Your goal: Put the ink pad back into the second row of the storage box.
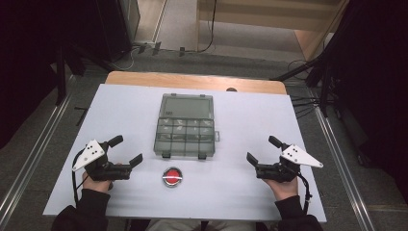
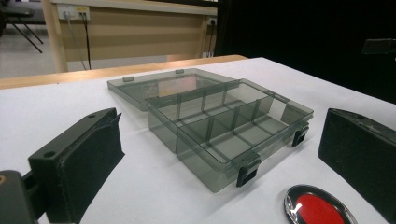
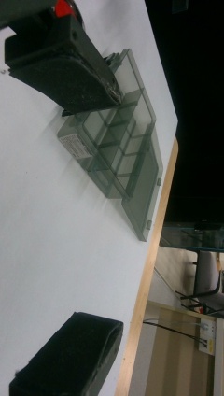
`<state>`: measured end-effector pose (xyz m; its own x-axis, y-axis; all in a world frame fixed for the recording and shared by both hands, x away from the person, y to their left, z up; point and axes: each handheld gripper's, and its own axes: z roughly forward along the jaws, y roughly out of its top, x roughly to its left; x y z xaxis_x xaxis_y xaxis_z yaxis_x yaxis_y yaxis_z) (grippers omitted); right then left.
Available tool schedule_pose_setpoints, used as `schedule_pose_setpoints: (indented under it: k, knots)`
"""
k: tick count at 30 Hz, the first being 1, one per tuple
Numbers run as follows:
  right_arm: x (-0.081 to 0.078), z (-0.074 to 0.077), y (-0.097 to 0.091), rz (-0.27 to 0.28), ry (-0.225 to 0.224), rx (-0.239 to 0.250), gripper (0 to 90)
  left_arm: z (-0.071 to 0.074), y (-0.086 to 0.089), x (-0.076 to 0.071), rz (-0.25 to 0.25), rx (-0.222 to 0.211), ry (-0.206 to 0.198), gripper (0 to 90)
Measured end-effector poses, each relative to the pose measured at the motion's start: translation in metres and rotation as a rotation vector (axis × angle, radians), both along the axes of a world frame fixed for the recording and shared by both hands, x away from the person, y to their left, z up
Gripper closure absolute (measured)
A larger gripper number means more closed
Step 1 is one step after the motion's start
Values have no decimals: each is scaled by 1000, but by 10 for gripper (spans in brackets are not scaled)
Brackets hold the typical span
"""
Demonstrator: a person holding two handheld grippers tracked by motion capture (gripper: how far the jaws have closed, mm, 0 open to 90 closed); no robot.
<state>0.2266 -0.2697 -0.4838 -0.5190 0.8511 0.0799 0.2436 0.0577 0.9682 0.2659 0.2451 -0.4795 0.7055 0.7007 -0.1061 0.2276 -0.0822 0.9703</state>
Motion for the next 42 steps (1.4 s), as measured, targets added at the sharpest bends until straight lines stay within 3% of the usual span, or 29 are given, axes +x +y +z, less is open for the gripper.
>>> schedule_pose_setpoints:
  k: [28, 42]
  knots:
    - [2, -11, 23, 113, 101, -82, 0, 0, 0, 0, -8, 0, 6, 0]
    - [5, -17, 43, 184, 148, -135, 0, 0, 0, 0, -9, 8, 7, 0]
